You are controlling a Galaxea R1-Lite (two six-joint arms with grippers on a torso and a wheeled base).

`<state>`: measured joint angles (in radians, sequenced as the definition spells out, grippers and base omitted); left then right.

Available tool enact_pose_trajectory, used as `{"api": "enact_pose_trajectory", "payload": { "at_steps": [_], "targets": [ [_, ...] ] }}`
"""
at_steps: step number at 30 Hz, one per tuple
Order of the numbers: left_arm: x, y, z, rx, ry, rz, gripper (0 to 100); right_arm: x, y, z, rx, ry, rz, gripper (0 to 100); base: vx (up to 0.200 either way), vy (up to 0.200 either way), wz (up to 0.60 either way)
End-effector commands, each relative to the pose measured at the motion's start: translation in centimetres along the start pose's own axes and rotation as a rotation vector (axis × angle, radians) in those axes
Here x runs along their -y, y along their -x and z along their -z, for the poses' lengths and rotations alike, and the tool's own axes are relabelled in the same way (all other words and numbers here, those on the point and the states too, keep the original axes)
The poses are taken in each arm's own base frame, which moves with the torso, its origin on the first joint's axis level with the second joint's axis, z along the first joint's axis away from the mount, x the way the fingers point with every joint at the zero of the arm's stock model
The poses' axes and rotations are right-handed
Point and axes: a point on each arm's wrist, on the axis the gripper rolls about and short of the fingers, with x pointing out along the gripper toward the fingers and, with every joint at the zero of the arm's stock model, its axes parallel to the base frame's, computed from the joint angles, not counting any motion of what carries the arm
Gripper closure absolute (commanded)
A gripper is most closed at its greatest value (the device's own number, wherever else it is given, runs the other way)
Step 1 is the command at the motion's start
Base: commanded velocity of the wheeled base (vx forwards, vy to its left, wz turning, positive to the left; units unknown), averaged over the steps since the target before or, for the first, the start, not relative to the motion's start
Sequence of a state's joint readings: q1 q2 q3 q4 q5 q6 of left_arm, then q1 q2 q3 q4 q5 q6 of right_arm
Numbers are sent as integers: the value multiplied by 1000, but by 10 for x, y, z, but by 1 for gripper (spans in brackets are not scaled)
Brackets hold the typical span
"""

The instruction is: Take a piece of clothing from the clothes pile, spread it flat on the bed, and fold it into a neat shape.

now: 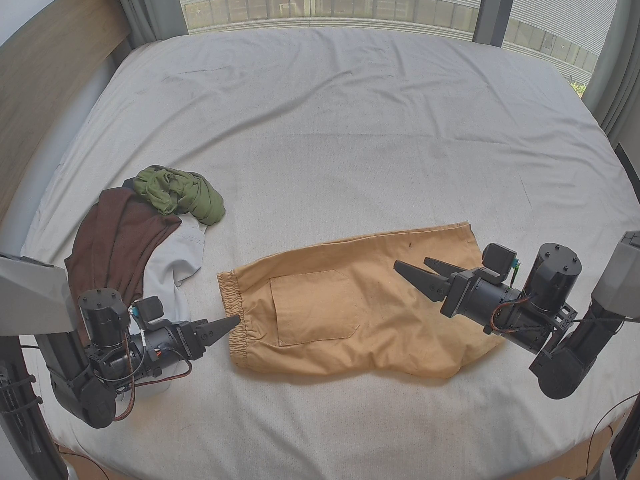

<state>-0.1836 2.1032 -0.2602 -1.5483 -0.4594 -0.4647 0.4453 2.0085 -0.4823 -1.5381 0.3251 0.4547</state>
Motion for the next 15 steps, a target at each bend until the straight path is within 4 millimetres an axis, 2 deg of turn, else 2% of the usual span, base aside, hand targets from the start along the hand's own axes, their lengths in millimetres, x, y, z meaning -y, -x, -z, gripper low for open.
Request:
{"api": "enact_pose_trajectory", "payload": {
  "at_steps": [1, 7, 10, 11, 15],
  "targets": [
    [-8, -9, 13, -51, 25, -15, 0, -1, 0, -5, 17, 8, -3, 0, 0, 0, 0],
    [-5, -22, 23, -88, 101, 1, 0, 0, -7, -21, 59, 24, -8, 0, 0, 0, 0],
    [-9, -29, 28, -95, 119, -18, 0, 0, -6, -23, 64, 25, -5, 0, 0, 0, 0],
    [-13, -36, 36, -111, 127, -37, 0, 0, -4, -23, 68, 25, -6, 0, 0, 0, 0],
    [-16, -49, 39, -104, 138, -39, 0, 4, -2, -26, 79, 27, 6, 0, 0, 0, 0]
  ]
}}
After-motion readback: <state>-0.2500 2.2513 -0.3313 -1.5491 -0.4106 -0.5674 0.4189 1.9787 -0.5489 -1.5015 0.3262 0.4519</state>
